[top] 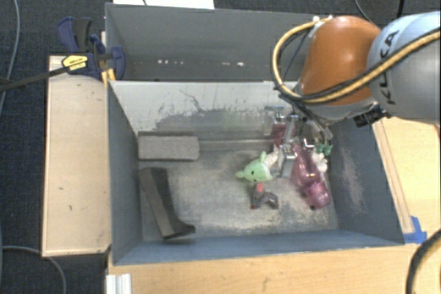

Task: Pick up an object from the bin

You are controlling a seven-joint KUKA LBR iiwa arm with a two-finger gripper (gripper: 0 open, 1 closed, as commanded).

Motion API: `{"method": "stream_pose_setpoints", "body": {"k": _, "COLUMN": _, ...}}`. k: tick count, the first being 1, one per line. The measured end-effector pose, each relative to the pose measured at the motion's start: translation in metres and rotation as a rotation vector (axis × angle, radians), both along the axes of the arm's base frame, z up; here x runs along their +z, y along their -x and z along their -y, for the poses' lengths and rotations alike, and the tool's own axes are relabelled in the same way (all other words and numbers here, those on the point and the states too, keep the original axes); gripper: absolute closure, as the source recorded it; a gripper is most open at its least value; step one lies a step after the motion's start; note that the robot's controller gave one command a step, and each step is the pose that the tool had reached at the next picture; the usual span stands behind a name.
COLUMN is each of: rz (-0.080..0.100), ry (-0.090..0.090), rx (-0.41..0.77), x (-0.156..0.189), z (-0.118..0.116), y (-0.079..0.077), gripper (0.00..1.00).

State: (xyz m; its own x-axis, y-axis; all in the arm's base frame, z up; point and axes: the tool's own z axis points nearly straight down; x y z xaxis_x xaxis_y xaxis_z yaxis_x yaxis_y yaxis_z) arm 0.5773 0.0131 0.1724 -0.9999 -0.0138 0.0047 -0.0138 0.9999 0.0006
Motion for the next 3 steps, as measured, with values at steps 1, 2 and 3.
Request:
{"method": "stream_pose_setpoints", "body": {"k": 1, "rz": 0.008, "ry": 0.000, "rx": 0.000, "x": 0.005, "z": 0.000, "y": -0.001, "gripper": 0.00}}
{"method": "stream_pose_setpoints", "body": {"k": 2, "rz": 0.015, "ry": -0.001, "rx": -0.016, "x": -0.032, "z": 0.006, "y": 0.003, "gripper": 0.00}}
{"method": "stream_pose_setpoints", "body": {"k": 3, "rz": 0.009, "ry": 0.000, "rx": 0.028, "x": -0.080, "z": 0.017, "y": 0.006, "gripper": 0.00}}
